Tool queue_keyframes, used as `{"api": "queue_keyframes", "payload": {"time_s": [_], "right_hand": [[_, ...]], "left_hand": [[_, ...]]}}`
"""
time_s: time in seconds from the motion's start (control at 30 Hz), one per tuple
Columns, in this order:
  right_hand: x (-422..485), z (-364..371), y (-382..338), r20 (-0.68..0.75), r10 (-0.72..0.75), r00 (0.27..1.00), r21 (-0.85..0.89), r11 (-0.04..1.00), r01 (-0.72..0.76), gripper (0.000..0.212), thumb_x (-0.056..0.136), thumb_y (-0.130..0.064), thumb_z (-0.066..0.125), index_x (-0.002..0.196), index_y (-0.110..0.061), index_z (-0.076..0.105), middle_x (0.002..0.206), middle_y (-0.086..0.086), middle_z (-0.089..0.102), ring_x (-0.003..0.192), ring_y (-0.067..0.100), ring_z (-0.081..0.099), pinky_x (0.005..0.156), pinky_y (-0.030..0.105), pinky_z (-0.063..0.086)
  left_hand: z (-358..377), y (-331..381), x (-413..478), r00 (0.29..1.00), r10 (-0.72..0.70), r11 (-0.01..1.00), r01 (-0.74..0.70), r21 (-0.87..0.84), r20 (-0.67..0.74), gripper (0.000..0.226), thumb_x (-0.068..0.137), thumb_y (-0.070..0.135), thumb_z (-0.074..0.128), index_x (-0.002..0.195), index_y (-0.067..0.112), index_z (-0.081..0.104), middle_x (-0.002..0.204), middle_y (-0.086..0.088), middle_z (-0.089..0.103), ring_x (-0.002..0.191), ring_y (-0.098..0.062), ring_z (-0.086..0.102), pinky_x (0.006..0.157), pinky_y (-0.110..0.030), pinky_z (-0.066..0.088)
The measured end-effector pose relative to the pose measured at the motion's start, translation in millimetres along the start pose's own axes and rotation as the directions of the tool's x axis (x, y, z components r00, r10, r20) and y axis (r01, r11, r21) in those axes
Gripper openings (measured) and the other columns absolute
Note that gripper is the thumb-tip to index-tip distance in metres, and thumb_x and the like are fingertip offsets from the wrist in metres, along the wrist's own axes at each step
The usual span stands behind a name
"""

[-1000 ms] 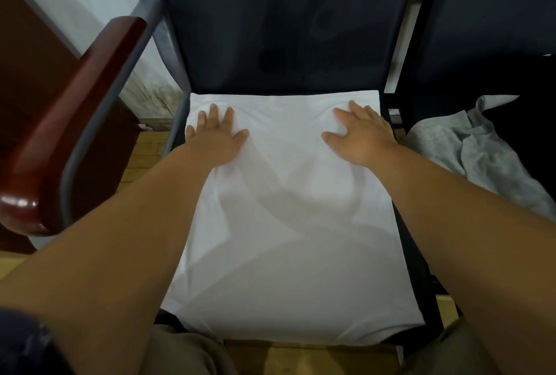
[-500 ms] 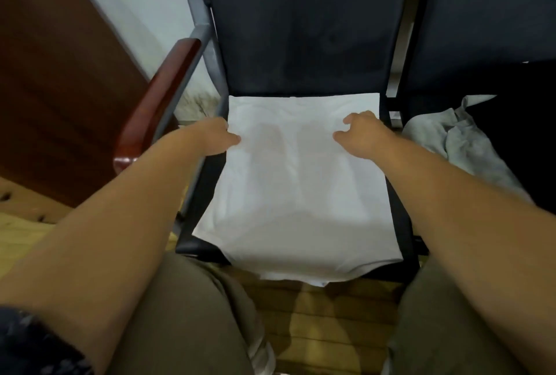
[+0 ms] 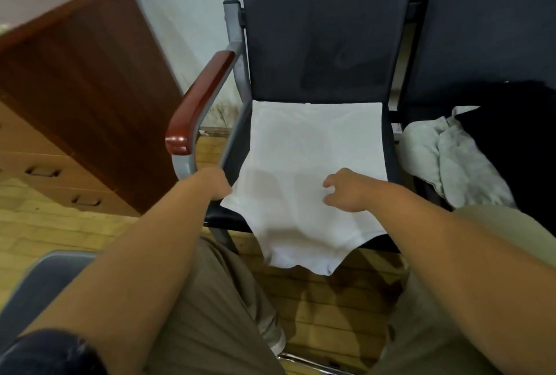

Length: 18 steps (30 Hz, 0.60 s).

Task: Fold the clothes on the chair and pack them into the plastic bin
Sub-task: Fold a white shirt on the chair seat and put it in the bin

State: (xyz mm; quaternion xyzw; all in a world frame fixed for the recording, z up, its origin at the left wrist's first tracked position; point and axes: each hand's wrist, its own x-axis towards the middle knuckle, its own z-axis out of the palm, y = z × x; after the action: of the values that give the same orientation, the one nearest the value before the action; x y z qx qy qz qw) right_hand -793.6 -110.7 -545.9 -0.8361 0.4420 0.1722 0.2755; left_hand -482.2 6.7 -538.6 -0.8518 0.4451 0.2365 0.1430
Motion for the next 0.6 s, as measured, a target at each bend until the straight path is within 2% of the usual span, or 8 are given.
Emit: {"api": "queue_keyframes", "payload": {"time_s": [0.1,0.2,0.33,0.47,0.6], "right_hand": [[4,8,3,-0.013,-0.010,1.000,-0.023,1.000,0.009,0.063,0.106,-0.048,0.053,0.164,-0.034,0.032,0.172,0.005,0.016,0.150,0.033,0.035,0.119,0.043,0.038],[8,13,11,-0.001,0.011,1.000,-0.070,0.997,-0.011,0.063,0.106,-0.048,0.053,0.164,-0.039,0.030,0.172,0.007,0.015,0.152,0.036,0.030,0.121,0.046,0.035],[10,14,16,0.007,0.018,1.000,-0.123,0.992,-0.017,0.062,0.106,-0.045,0.053,0.163,-0.041,0.031,0.171,0.007,0.015,0.153,0.037,0.026,0.122,0.049,0.033],[10,14,16,-0.001,0.013,1.000,-0.125,0.992,-0.013,0.060,0.106,-0.045,0.054,0.162,-0.042,0.033,0.171,0.006,0.017,0.152,0.037,0.026,0.121,0.048,0.034],[9,14,15,-0.007,0.013,1.000,-0.133,0.991,-0.014,0.061,0.106,-0.044,0.054,0.162,-0.041,0.032,0.169,0.005,0.018,0.151,0.037,0.027,0.119,0.047,0.036]], "left_hand": [[6,4,0,1.000,0.002,1.000,-0.001,0.018,-0.024,0.039,0.107,0.035,0.055,0.130,0.004,0.063,0.127,-0.015,0.067,0.116,-0.031,0.064,0.098,-0.037,0.051],[9,6,1,1.000,-0.016,1.000,0.016,0.020,0.002,0.040,0.108,0.036,0.054,0.128,0.003,0.064,0.118,-0.013,0.067,0.108,-0.029,0.064,0.096,-0.036,0.050],[10,4,7,0.995,-0.088,0.984,0.094,-0.154,0.046,0.024,0.106,0.014,0.054,0.118,-0.002,0.066,0.108,-0.015,0.070,0.093,-0.029,0.067,0.090,-0.037,0.058],[10,-1,4,0.981,-0.164,0.917,0.189,-0.352,0.101,0.030,0.106,0.013,0.047,0.133,0.001,0.055,0.112,-0.022,0.070,0.102,-0.033,0.074,0.092,-0.048,0.063],[12,-4,-3,0.979,-0.200,0.931,0.203,-0.303,0.041,0.026,0.107,0.009,0.049,0.130,-0.001,0.056,0.106,-0.022,0.073,0.094,-0.032,0.076,0.088,-0.046,0.064]]}}
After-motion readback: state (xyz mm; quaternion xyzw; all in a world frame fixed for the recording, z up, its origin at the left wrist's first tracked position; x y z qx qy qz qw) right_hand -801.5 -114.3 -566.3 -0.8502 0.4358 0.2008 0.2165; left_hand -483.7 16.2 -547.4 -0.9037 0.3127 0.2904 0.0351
